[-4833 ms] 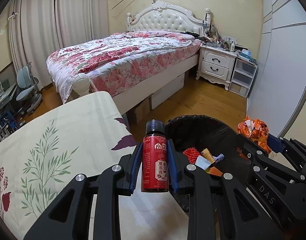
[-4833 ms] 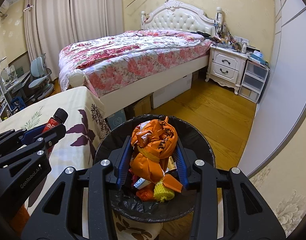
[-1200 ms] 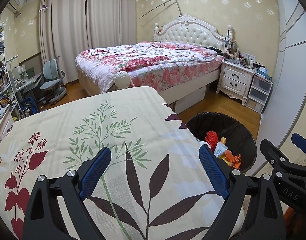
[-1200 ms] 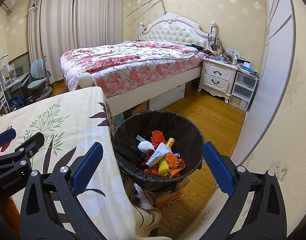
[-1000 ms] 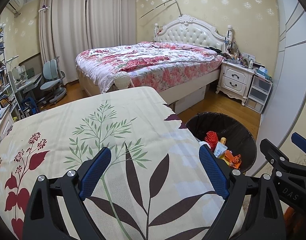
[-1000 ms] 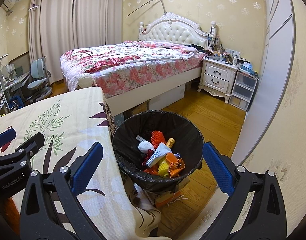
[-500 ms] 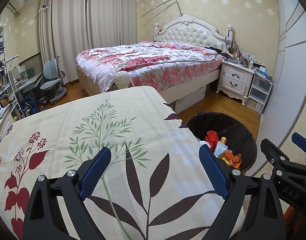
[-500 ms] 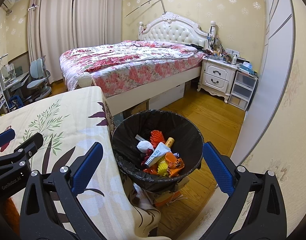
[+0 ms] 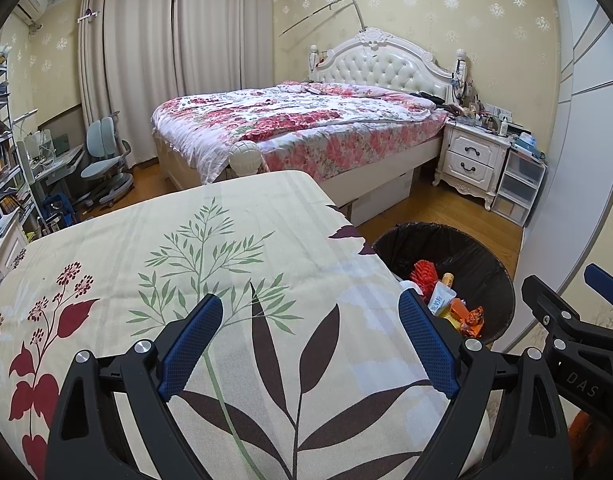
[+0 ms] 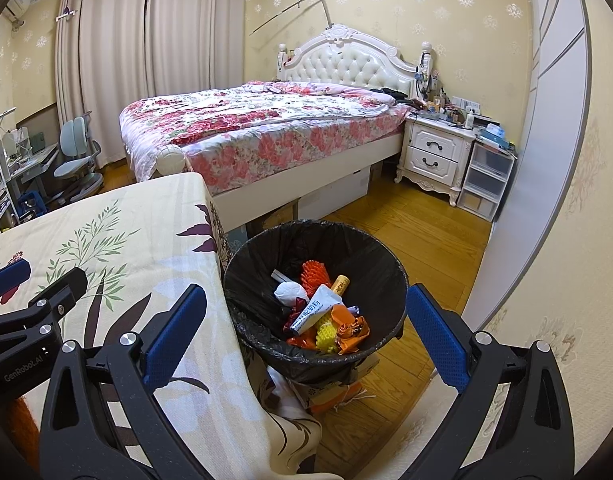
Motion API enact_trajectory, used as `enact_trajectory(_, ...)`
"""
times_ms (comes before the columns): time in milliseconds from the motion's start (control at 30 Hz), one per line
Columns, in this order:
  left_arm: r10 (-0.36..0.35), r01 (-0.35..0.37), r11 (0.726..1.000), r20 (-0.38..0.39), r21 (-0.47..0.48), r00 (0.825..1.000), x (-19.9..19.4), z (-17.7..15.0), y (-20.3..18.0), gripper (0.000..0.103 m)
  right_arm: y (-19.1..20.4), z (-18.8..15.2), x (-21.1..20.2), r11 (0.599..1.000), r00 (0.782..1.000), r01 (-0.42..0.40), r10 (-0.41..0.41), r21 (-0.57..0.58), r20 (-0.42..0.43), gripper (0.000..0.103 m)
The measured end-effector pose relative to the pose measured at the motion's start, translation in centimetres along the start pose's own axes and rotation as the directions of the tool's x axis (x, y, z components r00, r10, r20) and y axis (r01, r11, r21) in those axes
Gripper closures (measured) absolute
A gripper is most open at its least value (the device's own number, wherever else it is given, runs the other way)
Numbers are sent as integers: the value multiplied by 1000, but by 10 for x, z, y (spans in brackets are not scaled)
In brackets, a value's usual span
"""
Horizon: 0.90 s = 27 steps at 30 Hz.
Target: Collect trash
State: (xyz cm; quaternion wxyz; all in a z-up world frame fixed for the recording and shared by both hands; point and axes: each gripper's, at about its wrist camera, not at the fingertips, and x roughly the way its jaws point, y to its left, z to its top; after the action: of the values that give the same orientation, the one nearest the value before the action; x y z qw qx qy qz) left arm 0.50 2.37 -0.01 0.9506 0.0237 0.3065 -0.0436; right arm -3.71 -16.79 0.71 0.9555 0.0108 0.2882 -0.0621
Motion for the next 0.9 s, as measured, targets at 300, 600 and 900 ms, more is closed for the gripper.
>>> enact_trajectory(300, -11, 11, 1000, -8, 0, 1000, 1, -6, -1, 14, 0, 0, 1, 1000, 1000, 1, -1, 1, 0, 5)
enact_trajectory(600, -5, 5, 1000, 6, -2, 1000, -2, -5, -4, 14, 0, 0, 1, 1000, 1000, 1, -1, 1, -1, 5)
enact_trajectory(900, -7, 7, 1000, 13, -8, 1000, -5, -4, -3, 14, 0, 0, 1, 1000, 1000, 0, 0, 0, -1, 5)
